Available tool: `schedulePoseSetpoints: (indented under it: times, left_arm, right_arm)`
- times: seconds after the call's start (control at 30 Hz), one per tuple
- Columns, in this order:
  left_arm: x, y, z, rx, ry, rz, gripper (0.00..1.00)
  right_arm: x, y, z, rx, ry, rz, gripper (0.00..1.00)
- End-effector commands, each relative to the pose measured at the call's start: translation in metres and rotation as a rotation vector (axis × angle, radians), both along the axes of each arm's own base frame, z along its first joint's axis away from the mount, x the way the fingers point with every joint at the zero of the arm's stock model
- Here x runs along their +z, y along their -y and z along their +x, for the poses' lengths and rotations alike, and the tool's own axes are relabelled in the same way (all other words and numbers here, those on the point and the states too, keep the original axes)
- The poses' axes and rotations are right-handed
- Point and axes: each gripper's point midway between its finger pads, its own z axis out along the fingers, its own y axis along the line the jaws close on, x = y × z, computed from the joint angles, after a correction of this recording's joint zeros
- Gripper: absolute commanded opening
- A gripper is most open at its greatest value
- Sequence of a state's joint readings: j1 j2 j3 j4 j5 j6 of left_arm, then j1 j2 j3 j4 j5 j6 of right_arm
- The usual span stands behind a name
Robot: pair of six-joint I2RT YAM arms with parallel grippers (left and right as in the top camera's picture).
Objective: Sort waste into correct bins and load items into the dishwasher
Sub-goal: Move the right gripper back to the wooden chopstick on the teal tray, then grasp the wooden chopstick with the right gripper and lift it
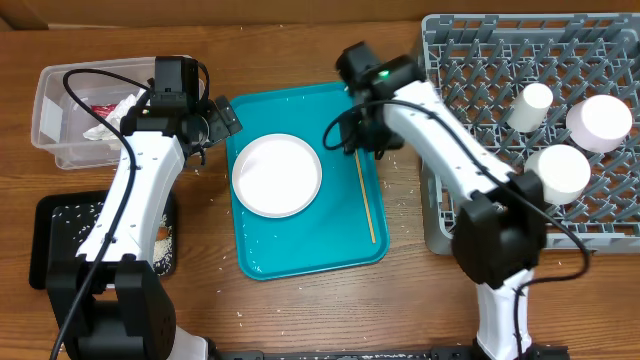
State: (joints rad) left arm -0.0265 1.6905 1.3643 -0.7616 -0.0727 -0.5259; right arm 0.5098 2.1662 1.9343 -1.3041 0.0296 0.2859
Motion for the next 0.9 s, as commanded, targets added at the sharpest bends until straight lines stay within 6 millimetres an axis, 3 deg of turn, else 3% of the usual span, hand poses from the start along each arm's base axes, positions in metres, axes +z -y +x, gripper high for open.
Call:
schedulePoseSetpoints:
  times: [0.0,0.33,0.7,0.77,0.87]
  left_arm:
    - [0.018,0.001,0.004,0.018,0.050,0.000,1.00]
    - [0.018,0.001,0.004,0.018,0.051,0.000,1.00]
    - [0.018,0.001,0.004,0.018,0.050,0.000,1.00]
    - [0.018,0.001,0.004,0.018,0.050,0.000,1.00]
    - [0.018,0.001,0.004,0.018,0.050,0.000,1.00]
  right_arm:
    - [-0.019,-0.013,-0.009,0.032,-0.042,-0.019,0.55]
    - [-0.069,-0.006,-0.024,0.037,-0.144,-0.079,0.54]
    - [-0.097,0.003,-0.039,0.037,-0.184,-0.102,0.48]
    - [-0.100,0.004,-0.042,0.037,-0.190,-0.105,0.39]
    - [-0.101,0.005,-0.042,0.036,-0.191,-0.106,0.15]
